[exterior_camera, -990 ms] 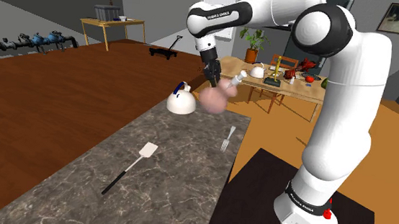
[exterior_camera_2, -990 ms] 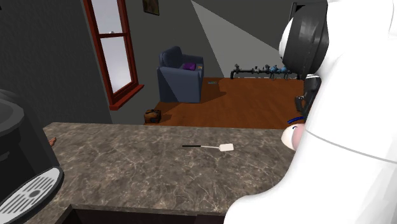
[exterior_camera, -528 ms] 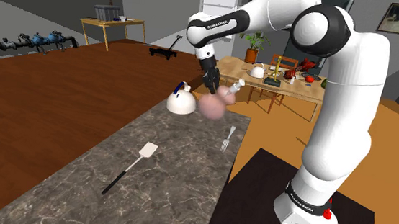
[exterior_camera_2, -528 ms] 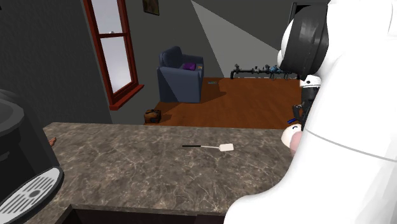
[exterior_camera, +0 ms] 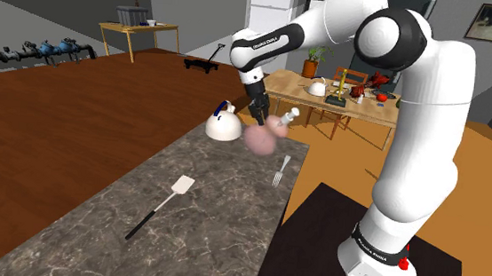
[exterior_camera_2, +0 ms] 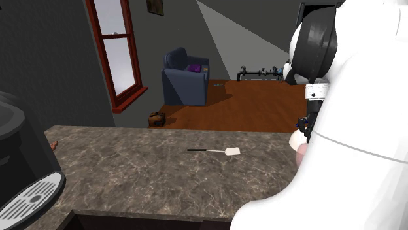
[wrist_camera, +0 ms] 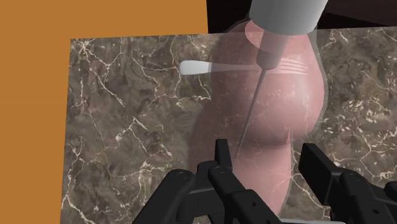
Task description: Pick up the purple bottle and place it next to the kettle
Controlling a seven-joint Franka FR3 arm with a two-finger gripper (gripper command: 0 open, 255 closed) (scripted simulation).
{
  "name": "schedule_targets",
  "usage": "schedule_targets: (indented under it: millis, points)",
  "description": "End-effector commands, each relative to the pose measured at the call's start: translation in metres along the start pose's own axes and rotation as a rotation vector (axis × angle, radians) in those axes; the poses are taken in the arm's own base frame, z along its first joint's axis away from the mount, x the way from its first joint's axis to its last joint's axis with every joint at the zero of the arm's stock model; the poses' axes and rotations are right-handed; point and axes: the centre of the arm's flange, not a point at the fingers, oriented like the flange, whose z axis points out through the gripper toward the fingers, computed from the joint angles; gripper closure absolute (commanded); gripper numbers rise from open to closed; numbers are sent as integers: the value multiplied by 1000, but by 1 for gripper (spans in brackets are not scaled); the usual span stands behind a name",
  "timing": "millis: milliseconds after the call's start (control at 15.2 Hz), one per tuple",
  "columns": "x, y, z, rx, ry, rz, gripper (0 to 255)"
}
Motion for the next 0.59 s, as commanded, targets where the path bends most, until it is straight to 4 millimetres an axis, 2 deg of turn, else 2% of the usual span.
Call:
schedule_targets:
  millis: [0,330,528]
  points:
    - [4,0,9,0,1,0,255]
    - [16,-1,35,0,1,0,255]
    - [16,-1,35,0,1,0,255]
